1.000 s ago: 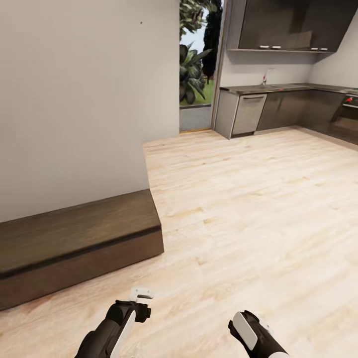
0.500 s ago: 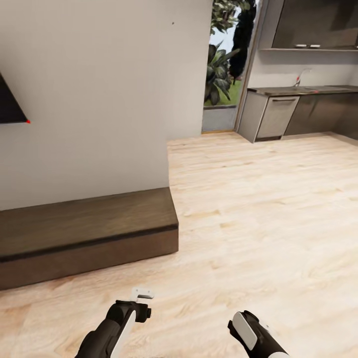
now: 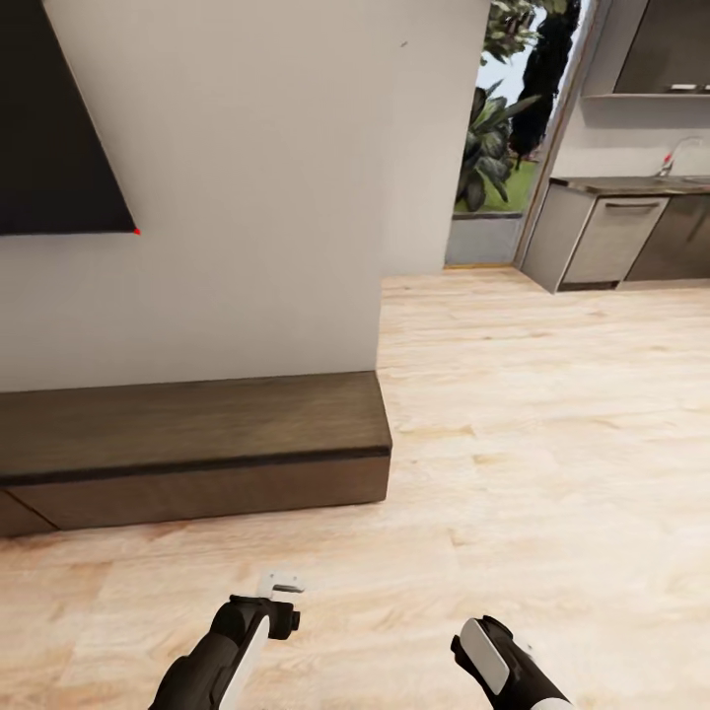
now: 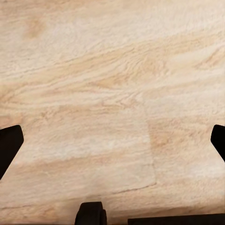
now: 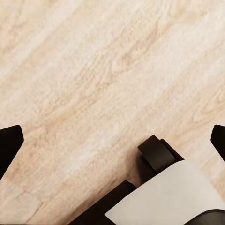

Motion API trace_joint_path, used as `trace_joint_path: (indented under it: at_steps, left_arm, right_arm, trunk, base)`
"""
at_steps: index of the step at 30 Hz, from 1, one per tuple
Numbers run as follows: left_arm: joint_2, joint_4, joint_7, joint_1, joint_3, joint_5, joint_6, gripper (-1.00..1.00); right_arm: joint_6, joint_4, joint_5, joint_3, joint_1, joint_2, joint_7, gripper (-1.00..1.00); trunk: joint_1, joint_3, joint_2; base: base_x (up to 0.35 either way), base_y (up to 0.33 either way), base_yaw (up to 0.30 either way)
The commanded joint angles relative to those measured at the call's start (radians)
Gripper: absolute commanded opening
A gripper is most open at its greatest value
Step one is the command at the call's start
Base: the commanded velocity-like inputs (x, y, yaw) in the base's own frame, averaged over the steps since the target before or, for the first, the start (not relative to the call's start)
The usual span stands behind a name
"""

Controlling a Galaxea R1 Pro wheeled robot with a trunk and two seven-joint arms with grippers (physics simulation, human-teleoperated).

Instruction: Place each of the two pumpkins and all three candles from the living room inside a cabinet in the living room (use any cabinet), then make sure every cabinet is closed, and position the cauldron so it is next to a table in the living room.

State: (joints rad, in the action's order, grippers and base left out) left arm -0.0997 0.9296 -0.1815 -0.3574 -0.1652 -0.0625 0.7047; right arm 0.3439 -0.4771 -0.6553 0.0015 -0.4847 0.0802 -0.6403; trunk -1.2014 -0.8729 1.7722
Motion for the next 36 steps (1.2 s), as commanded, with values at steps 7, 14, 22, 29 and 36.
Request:
trace_joint_path:
  at_steps: [7, 14, 22, 29, 36]
  left_arm:
    - [0.000, 0.000, -0.001, 0.000, -0.001, 0.001, 0.000, 1.00]
    - [0.028, -0.001, 0.027, 0.028, 0.028, -0.025, 0.028, 1.00]
    - [0.004, -0.005, 0.016, 0.016, -0.007, -0.072, 0.005, 1.00]
    - [-0.032, 0.015, 0.033, 0.014, 0.020, -0.115, -0.003, 1.00]
    - [0.007, 0.055, 0.072, 0.013, 0.059, -0.149, 0.036, 1.00]
  right_arm:
    - [0.001, 0.014, 0.001, 0.000, 0.001, -0.004, 0.051, 1.00]
    - [0.028, 0.055, -0.027, -0.006, -0.027, 0.023, 0.104, 1.00]
    - [-0.011, 0.021, -0.008, 0.030, 0.006, 0.068, 0.101, 1.00]
    - [-0.006, -0.018, 0.032, 0.031, 0.008, 0.069, 0.096, 1.00]
    - [-0.011, -0.057, 0.031, 0.007, 0.004, 0.081, 0.135, 1.00]
  trunk:
    - [0.000, 0.000, 0.000]
    - [0.000, 0.000, 0.000]
    - [0.000, 0.000, 0.000]
    - [0.000, 0.000, 0.000]
    - [0.000, 0.000, 0.000]
  base:
    - [0.000, -0.119, 0.041]
    - [0.000, -0.008, 0.001]
    - [0.021, 0.000, 0.000]
    - [0.114, 0.019, 0.000]
    - [0.009, 0.001, 0.000]
